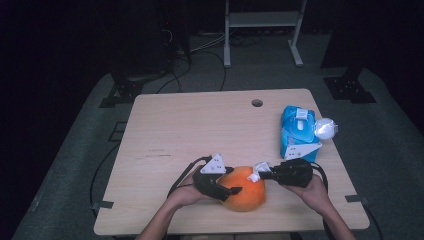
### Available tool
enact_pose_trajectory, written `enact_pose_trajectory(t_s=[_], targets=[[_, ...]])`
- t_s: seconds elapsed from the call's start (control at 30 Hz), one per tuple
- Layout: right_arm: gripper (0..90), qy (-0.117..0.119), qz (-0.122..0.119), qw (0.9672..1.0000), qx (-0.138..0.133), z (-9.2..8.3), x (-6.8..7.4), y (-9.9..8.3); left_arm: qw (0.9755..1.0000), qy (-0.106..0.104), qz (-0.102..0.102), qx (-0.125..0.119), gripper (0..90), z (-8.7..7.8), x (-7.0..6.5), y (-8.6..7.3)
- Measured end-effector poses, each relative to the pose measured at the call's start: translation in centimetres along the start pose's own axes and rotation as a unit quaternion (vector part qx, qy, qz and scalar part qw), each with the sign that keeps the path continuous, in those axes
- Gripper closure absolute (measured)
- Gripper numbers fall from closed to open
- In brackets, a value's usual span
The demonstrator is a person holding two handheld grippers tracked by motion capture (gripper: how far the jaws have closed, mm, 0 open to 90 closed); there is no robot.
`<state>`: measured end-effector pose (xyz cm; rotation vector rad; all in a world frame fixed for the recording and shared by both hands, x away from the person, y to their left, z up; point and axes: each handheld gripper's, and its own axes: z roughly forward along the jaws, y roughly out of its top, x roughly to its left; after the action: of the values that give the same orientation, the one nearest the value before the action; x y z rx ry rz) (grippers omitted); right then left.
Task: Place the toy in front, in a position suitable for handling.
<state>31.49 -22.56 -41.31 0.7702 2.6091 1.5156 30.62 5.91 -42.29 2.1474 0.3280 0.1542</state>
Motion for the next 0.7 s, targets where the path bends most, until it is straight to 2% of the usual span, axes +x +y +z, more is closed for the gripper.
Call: enact_pose_trajectory(t_s=[0.13, 0.27, 0.33, 0.37, 0.43, 0.53, 0.6, 0.63, 0.7], targets=[[81.1, 0.005, -0.016, 0.9998, -0.008, 1.0, 0.8, 1.1, 0.9999, 0.006, 0.013, 0.002, 29.1, 0.5, -0.9, 0.6], [81.1, 0.013, -0.032, 0.9994, -0.001, 2.0, 1.4, 1.8, 0.9996, 0.008, 0.026, 0.007, 28.1, 0.4, -1.2, 0.8], [81.2, 0.014, -0.037, 0.9992, 0.002, 2.0, 1.6, 1.7, 0.9998, -0.005, 0.02, -0.002, 25.6, 0.0, -0.8, 0.7], [81.2, 0.015, -0.038, 0.9992, 0.001, 1.5, 1.6, 1.4, 0.9999, -0.01, 0.003, -0.008, 18.2, -0.2, -0.3, 0.7], [81.1, 0.023, -0.04, 0.9989, -0.005, 0.9, 1.5, 0.9, 0.9996, -0.018, -0.018, -0.013, 11.0, -0.2, 0.3, 0.4], [81.0, 0.035, -0.043, 0.9984, -0.01, 0.4, 1.4, 0.4, 0.9981, -0.032, -0.051, -0.014, 7.6, 0.1, 0.9, -0.1], [80.9, 0.037, -0.046, 0.9982, -0.01, 0.3, 1.5, 0.4, 0.9961, -0.047, -0.074, -0.009, 7.4, 0.5, 1.2, -0.5], [80.8, 0.037, -0.047, 0.9982, -0.01, 0.4, 1.5, 0.4, 0.9961, -0.047, -0.074, -0.009, 7.5, 0.5, 1.2, -0.5], [80.8, 0.038, -0.047, 0.9981, -0.009, 0.4, 1.5, 0.4, 0.9942, -0.061, -0.088, 0.006, 8.7, 0.9, 1.3, -0.8]])
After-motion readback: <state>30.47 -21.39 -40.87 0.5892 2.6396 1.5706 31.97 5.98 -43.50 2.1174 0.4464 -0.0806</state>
